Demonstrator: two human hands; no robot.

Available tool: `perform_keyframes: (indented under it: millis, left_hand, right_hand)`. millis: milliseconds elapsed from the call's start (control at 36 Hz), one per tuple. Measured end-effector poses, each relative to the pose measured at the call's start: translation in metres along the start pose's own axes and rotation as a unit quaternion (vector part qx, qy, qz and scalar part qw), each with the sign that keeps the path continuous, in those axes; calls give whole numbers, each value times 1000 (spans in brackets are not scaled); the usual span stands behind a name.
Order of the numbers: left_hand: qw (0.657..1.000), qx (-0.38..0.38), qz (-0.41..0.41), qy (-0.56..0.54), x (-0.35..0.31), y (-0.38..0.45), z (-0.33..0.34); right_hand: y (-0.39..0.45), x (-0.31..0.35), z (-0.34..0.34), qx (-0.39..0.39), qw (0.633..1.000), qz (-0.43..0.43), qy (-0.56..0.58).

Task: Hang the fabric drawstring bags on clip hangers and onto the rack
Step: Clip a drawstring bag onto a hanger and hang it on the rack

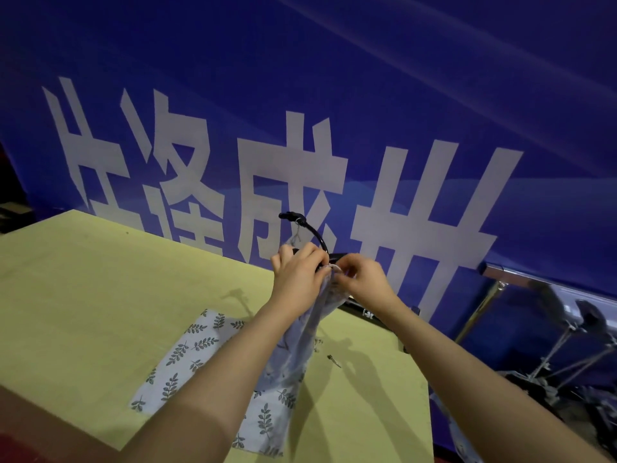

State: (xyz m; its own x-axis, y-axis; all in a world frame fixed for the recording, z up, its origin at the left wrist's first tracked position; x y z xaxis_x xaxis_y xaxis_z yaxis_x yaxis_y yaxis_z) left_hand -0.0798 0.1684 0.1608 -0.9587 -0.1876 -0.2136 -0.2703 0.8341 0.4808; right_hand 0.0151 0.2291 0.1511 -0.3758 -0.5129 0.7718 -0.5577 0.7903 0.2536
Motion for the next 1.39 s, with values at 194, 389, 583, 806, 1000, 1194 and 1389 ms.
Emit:
perform_keyframes:
  millis: [194,389,583,806,1000,1194,1389]
  left_hand:
    - [1000,-9,0,17,-7,-1,-3]
    - [990,37,74,118,-39,13,-10]
    - [986,28,58,157,-34,10,-18]
    - [973,44,48,222,-11,3,-18]
    - [977,47,7,209,4,-3,-24]
    - [973,75,-4,217,6,-11,-20]
    - [966,105,-8,235,4,-8,-17]
  right_hand:
    - [-2,6,-23,-69,993,-15,89]
    - [6,32,-50,-150,972,-59,169]
    - [2,75,-61,-169,958,-165,165]
    - [0,135,-73,-194,930,-309,44]
    - [14,110,-62,-173,919,-111,336]
    - [9,129,-57,-164,943,-151,248]
    - [-5,149,-63,-184,934,-237,196]
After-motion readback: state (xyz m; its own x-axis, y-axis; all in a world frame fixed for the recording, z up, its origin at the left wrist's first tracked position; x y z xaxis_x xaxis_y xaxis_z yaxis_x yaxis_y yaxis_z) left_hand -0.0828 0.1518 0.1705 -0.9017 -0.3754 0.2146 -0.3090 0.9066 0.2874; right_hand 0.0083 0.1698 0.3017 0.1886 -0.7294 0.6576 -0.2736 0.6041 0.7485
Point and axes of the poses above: each hand's wrist, its own y-axis towards the middle knuckle, its own z-axis out of the palm, x = y × z, the point moved 10 cm from there along y, towards the middle knuckle, and after that the axes turned 11 degrees about y, right-handed, at the moved point
